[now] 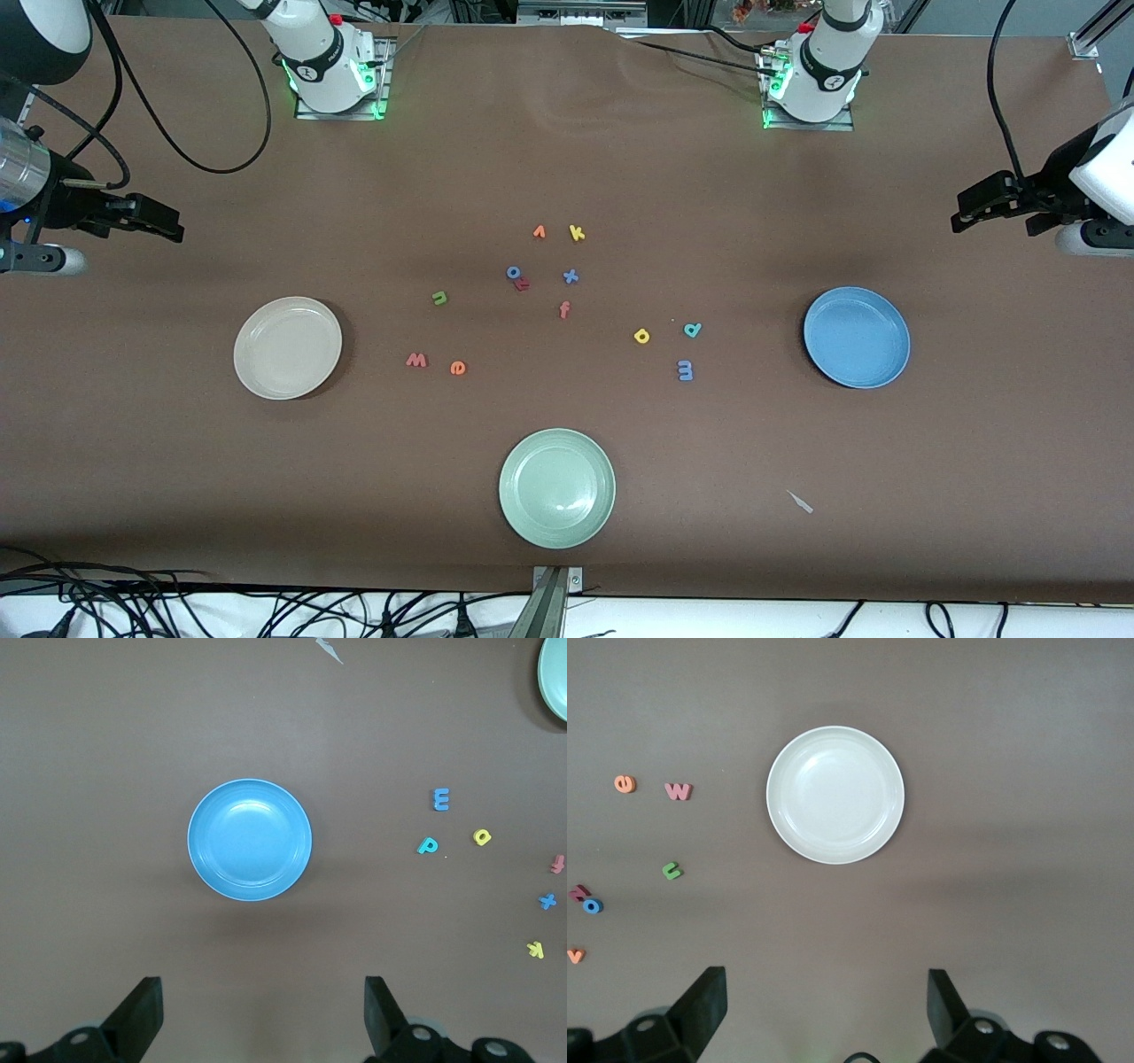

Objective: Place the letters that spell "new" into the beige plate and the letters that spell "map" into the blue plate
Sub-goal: 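Move the right gripper over the pink w beside the beige plate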

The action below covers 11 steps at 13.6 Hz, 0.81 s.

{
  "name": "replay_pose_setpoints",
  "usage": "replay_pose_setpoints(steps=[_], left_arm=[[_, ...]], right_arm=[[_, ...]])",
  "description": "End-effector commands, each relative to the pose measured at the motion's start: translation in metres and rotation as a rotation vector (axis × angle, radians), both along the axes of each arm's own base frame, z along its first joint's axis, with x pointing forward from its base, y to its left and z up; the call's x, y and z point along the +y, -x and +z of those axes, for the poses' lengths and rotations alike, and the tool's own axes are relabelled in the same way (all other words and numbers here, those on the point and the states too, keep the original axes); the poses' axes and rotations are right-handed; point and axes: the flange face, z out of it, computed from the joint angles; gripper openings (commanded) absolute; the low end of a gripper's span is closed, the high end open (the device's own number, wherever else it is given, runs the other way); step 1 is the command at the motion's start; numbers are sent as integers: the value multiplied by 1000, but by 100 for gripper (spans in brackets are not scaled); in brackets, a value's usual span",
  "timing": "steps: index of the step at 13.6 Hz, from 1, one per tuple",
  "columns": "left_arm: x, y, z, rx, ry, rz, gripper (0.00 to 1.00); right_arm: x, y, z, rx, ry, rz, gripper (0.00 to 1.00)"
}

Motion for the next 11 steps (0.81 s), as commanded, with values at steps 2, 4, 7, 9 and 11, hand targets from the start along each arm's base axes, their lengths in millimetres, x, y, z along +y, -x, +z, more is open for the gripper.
replay_pose_setpoints(steps=[2, 4, 7, 9, 11], left_arm=[[0, -2, 3, 0, 4, 5, 100], [0, -2, 3, -1, 4, 5, 100], [0, -2, 2, 0, 4, 6, 100], [2, -4, -1, 6, 3, 6, 100], [4, -3, -6, 34, 3, 5, 100]], right_arm=[[5, -6, -15, 6, -21, 10, 100], [17, -10, -22, 10, -23, 37, 100], [47, -19, -53, 56, -21, 91, 100], [70, -29, -72, 45, -25, 111, 100], [90, -40, -100, 44, -38, 132, 100]])
